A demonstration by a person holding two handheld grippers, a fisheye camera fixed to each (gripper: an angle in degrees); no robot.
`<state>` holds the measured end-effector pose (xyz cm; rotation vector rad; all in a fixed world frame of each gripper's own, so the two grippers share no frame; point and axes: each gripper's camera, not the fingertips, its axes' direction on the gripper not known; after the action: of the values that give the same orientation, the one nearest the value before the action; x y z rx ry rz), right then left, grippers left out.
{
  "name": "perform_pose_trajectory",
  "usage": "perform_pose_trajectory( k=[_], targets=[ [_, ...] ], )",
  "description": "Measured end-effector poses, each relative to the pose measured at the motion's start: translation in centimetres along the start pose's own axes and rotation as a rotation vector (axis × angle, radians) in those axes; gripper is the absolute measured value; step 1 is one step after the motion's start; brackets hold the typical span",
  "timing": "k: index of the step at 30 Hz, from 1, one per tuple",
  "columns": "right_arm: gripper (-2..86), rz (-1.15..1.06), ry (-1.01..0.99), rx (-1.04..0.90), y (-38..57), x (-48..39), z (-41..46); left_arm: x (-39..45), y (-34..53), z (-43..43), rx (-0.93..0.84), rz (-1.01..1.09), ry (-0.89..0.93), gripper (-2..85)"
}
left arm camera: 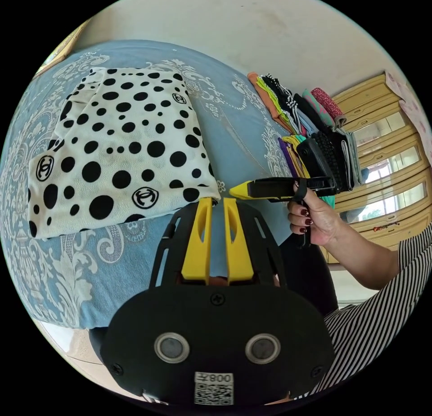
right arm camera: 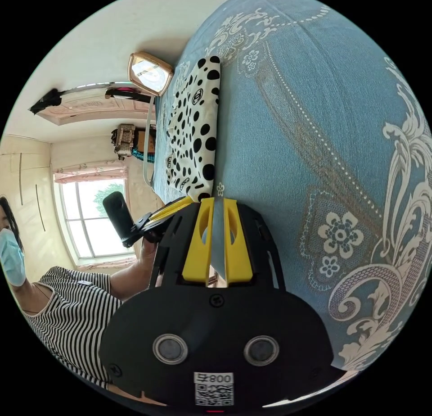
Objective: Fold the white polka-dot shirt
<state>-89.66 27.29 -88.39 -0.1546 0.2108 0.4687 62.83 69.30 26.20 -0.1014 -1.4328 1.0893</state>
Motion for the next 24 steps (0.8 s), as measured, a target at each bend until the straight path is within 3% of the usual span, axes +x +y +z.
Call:
perform_pose_trajectory(
  k=[6,14,20,24],
  targets=[
    [5.3,0.009,-0.051,0.017,2.4,2.2,2.0,0.2,1.9,0.0,0.024,-0.021,0.028,1.5],
    [7.7,0.067,-0.298,0.012,4.1,5.1,6.2,-0.6,5.0,-0.3,0.057,-0.021,0.073,1.2],
    [5.2,0.091,-0.348,-0.006,4.9,6.8,8.9,-2.7,8.0,-0.1,0.054,-0.032,0.099,1.4],
    [3.4,0.073,-0.345,-0.005,5.3,6.5,9.6,-6.4,11.9,-1.3,0.111,-0.146,0.214,2.1]
  ],
)
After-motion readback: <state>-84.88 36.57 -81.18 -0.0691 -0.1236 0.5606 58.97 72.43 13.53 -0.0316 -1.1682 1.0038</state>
